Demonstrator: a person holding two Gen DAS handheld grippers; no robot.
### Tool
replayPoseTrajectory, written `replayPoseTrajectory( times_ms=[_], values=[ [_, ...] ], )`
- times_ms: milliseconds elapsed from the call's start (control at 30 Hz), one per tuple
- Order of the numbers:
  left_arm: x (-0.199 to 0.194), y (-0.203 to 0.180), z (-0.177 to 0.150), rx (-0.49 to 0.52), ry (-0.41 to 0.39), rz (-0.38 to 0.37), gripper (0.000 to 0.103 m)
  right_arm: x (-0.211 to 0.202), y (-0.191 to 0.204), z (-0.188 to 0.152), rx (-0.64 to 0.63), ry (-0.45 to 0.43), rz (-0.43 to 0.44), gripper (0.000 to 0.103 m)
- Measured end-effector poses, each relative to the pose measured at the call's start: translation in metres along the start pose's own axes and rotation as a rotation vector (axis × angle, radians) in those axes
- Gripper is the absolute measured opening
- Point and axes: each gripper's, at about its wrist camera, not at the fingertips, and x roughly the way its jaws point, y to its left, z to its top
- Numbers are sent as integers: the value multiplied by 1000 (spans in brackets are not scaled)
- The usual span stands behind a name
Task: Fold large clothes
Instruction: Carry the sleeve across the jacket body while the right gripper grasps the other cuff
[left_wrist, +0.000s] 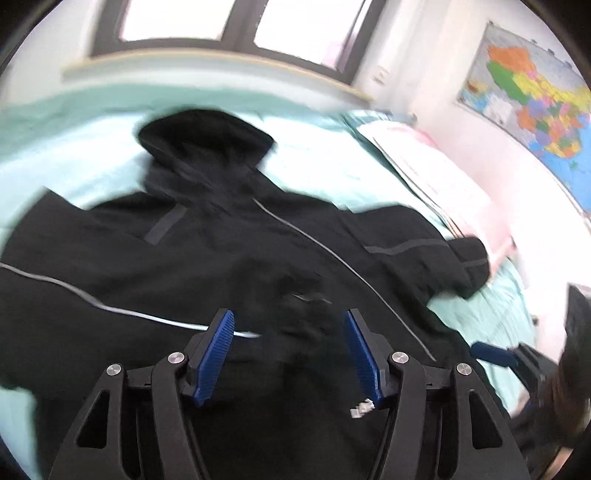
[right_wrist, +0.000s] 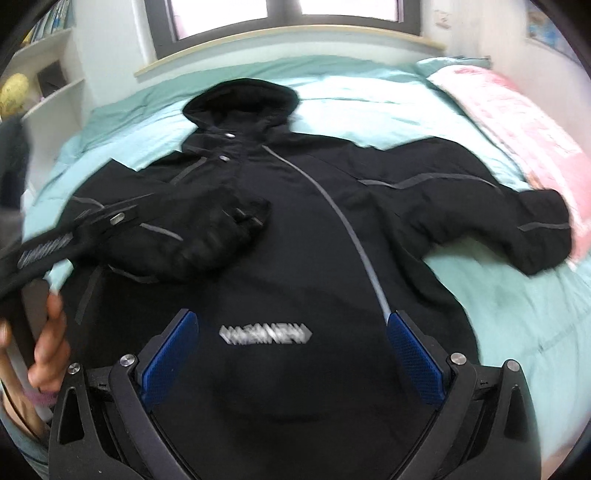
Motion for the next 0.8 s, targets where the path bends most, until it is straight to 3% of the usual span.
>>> replayPoseTrajectory(
  times_ms=[133,267,333,400,433,467,567,800],
  values=[
    [-31,44,9,-52,-56,145,63,41,22,37,2,53,46,91],
    [-56,95,7,-125,-74,279,63,87,36,52,66,122,120,90],
    [-61,120,5,-183,-73,304,63,109,40,55,106,146,133,89],
    [-63,143,3,-237,-65,309,63,127,46,58,124,175,178,74],
    [-62,150,1,-254,-59,313,63,137,50,59,123,207,188,50],
    [-61,156,-1,-269,-54,320,63,141,52,59,121,220,178,41],
    [-54,165,-1,-289,-46,303,63,127,49,69,107,155,182,29],
    [-32,136,18,-211,-35,265,63,56,-3,107,73,-89,25,28]
  ],
)
